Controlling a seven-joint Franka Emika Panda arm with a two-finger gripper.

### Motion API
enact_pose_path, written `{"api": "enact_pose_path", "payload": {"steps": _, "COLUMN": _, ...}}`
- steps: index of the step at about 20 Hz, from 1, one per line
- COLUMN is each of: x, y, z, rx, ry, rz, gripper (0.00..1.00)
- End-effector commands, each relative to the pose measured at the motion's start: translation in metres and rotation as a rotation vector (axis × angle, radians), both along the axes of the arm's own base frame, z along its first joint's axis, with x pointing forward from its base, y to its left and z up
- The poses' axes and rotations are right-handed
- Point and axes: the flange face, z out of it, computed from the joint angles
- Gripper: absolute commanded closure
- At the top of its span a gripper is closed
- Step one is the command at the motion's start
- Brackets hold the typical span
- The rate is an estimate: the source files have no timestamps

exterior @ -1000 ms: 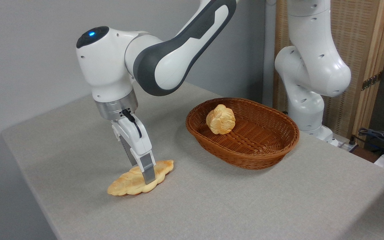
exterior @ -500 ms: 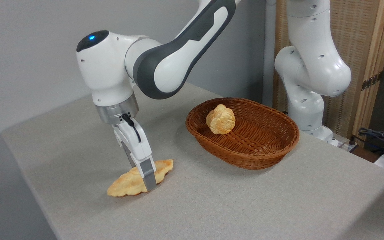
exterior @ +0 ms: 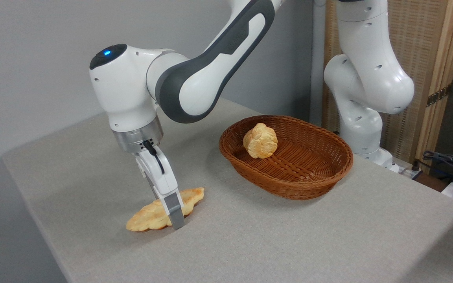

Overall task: Put bread into the basket
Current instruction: 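Close the gripper on the middle of the leaf-shaped bread, then lift the bread and carry it over the wicker basket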

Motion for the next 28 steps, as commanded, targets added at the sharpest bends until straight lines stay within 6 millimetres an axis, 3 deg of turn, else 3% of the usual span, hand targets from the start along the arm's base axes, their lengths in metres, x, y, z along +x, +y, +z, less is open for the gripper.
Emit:
{"api": "enact_pose_path", "payload": {"steps": 1, "x": 0.004, "y": 0.003, "z": 0.002, "rx": 0.002, "ry": -0.022, "rz": -0.015, "gripper": 0.66}}
{"api": "enact_pose_path", "payload": {"steps": 18, "x": 0.003, "y": 0.001, "z": 0.011, "rx": 0.001, "ry": -0.035, "rz": -0.023, "gripper": 0.63}}
{"api": "enact_pose_path", "payload": {"steps": 22, "x": -0.008, "y": 0.0, "z": 0.066, "rx": -0.018, "ry": -0.118, "rz": -0.018, "gripper": 0.61}}
{"api": "enact_pose_path", "payload": {"steps": 28, "x": -0.041, "y": 0.006, "z": 0.118, "rx": -0.058, "ry": -0.081, "rz": 0.006, "gripper": 0.55}}
